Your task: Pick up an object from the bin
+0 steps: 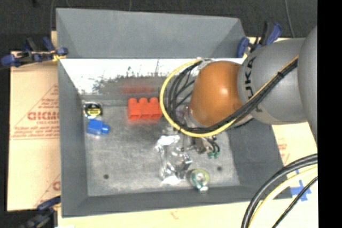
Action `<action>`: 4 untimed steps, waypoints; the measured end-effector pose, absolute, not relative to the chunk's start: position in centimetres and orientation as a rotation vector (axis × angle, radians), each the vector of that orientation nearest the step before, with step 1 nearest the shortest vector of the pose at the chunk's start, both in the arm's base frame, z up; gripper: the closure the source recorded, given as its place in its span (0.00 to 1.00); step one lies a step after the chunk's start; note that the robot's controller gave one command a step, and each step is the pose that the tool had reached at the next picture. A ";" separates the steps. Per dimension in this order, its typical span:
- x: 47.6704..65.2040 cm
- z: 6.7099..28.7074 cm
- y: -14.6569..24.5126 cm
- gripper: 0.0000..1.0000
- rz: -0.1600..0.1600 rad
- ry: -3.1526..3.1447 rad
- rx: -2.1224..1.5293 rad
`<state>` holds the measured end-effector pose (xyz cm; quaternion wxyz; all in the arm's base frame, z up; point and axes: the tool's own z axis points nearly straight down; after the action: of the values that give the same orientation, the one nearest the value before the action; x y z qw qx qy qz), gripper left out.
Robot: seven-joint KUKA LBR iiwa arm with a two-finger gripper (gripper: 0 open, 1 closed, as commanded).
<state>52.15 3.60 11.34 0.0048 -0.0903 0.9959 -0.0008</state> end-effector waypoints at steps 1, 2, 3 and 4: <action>53.0 11.6 3.7 1.00 0.000 3.079 -0.275; 52.4 11.2 3.7 0.00 0.001 3.104 -0.278; 53.0 11.6 3.8 1.00 0.001 3.078 -0.275; 52.8 12.2 3.5 1.00 0.001 3.081 -0.252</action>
Offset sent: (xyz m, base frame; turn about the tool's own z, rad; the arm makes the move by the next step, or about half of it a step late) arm 0.0000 0.0000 0.0000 0.0000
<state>52.82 3.48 12.21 0.0249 -0.0816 0.9964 0.0004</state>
